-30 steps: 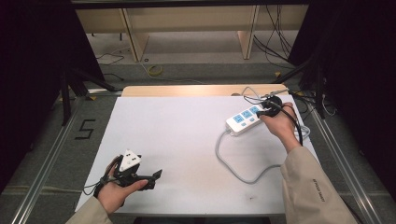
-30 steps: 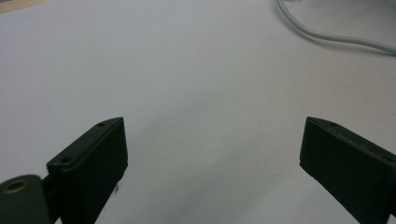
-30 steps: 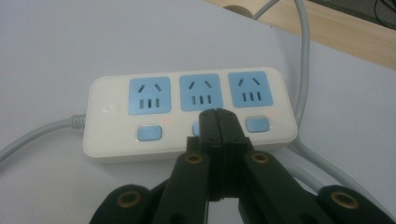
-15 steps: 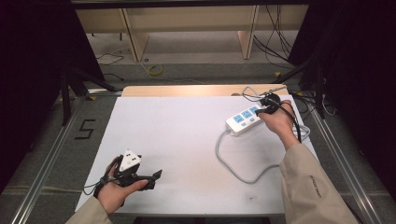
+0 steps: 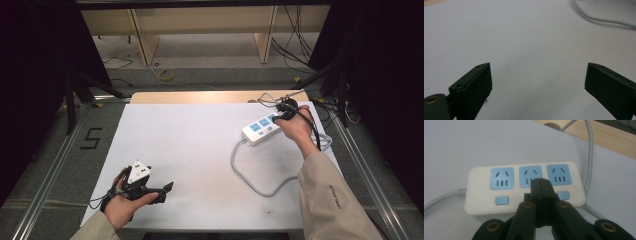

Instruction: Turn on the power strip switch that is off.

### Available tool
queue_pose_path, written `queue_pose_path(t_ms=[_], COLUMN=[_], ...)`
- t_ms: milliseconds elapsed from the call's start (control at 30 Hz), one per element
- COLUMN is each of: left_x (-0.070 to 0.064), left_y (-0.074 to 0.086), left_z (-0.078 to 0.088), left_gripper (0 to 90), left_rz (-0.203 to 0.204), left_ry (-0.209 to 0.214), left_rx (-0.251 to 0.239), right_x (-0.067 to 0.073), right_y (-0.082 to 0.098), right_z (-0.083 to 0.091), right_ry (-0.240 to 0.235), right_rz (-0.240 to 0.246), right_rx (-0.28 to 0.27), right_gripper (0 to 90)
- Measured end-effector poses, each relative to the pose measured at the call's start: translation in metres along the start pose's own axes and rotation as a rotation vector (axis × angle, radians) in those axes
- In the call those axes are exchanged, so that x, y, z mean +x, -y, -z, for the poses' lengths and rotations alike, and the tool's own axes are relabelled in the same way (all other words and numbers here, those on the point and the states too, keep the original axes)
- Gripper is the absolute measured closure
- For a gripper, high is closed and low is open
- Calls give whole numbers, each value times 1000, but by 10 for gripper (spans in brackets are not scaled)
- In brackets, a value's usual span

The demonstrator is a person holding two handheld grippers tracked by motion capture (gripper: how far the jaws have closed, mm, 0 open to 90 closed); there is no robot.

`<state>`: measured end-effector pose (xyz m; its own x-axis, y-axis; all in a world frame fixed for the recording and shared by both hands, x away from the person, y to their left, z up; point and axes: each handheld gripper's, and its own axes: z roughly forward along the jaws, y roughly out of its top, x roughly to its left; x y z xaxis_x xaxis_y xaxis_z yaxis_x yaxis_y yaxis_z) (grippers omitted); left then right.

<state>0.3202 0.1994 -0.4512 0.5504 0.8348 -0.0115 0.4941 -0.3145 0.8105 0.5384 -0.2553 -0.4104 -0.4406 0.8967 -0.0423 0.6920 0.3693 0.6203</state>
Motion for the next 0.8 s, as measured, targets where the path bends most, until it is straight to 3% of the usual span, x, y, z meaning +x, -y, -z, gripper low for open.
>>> queue_pose_path(t_ms=[800], left_x=[-1], left_y=[0], left_z=[-1], left_gripper=[70], left_rz=[-5], left_ry=[5], left_rx=[-3], right_x=[-6], right_y=[0], right_z=[-7], right_ry=[-8], right_rz=[-23], right_rx=[32], right_gripper=[900])
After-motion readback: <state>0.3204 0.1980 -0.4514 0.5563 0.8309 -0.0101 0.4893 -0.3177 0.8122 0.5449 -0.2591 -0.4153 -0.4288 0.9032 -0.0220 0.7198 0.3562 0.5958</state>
